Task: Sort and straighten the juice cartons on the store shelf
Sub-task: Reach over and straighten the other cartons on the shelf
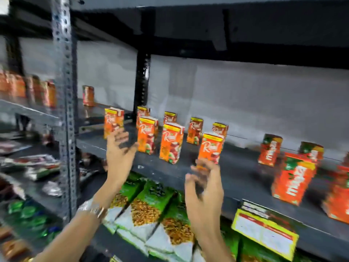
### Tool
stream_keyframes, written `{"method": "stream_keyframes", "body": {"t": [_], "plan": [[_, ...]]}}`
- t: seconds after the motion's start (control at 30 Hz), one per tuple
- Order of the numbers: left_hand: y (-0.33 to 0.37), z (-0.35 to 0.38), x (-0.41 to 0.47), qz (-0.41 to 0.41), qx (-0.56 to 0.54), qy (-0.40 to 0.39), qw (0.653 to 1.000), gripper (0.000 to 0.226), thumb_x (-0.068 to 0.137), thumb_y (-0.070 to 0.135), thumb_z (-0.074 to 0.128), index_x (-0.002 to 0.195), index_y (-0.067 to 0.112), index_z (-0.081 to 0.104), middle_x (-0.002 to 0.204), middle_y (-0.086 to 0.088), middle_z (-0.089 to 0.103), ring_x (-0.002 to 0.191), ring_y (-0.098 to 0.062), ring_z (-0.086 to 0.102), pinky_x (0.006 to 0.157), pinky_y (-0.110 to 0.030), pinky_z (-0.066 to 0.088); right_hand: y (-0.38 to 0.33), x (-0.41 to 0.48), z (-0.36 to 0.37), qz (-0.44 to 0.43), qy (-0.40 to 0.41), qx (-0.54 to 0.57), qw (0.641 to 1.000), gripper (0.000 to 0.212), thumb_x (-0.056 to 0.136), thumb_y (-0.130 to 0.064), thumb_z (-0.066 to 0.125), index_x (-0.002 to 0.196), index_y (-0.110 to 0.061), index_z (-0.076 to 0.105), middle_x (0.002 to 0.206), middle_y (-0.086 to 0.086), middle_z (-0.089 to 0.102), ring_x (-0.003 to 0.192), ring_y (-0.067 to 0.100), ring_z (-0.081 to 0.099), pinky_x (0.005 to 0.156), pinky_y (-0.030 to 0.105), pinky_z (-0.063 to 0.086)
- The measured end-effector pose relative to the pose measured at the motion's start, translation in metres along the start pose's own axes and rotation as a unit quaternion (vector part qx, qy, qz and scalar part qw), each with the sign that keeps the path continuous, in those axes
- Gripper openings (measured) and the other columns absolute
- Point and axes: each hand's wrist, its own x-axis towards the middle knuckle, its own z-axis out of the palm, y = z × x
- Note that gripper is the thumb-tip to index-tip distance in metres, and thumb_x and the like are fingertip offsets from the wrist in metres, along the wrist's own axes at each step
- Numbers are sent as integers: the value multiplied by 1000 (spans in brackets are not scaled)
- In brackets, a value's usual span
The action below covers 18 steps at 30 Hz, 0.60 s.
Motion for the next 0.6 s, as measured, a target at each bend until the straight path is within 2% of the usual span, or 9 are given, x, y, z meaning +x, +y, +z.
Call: {"method": "stream_keyframes", "body": {"t": [0.03,0.1,0.17,0.23,0.3,0.37,0.43,0.53,0.6], "plan": [[-11,-3,18,-5,41,-62,997,60,77,-1,69,128,8,39,121,-10,50,108,-16,46,79,-8,40,-1,18,16,6,-17,-40,999,44,77,-18,61,117,-28,45,113,-7,56,107,14,56,88,18,44],[-26,-7,46,14,128,-193,973,78,76,10,73,139,9,27,133,-6,43,118,-12,40,97,-22,36,4,50,44,42,-63,-140,987,62,80,-16,64,133,-13,32,129,4,46,123,21,44,103,29,36],[-27,-8,63,8,142,-298,944,87,77,15,72,145,14,17,137,-2,41,123,-11,40,104,-32,35,9,71,60,113,-91,-185,972,71,82,-20,62,139,-8,22,138,12,40,129,28,39,104,35,32],[-27,-7,75,-21,123,-374,919,87,80,17,69,146,19,12,134,2,45,119,-9,44,101,-28,37,14,84,68,161,-111,-197,961,67,83,-25,62,136,-10,24,137,13,46,126,30,44,101,39,37],[-31,-9,83,-31,132,-406,904,87,81,29,67,147,22,12,138,3,46,120,-12,48,106,-35,37,17,88,73,169,-117,-192,960,58,83,-27,62,131,-15,31,132,10,54,122,29,50,100,41,40],[-37,-14,86,-39,112,-412,903,89,76,36,66,147,23,14,140,2,45,122,-16,49,106,-43,39,19,88,68,165,-115,-198,959,56,83,-30,62,131,-20,35,130,8,54,122,27,49,101,41,38],[-38,-19,86,-53,73,-414,906,88,74,35,66,147,23,17,139,5,46,119,-12,52,103,-38,43,20,83,57,152,-117,-209,959,53,83,-33,61,130,-23,39,127,8,53,121,24,47,101,40,36],[-39,-22,88,-54,46,-425,903,78,81,23,65,145,25,22,130,12,50,113,-4,54,93,-20,47,25,78,53,139,-112,-209,962,56,81,-38,62,131,-26,41,126,6,56,118,22,50,104,44,38],[-40,-21,87,-48,47,-413,908,74,82,21,65,144,25,25,130,11,50,115,-7,53,97,-24,44,25,77,54,136,-106,-213,962,58,79,-41,63,131,-25,42,125,5,57,117,22,52,103,46,40]]}}
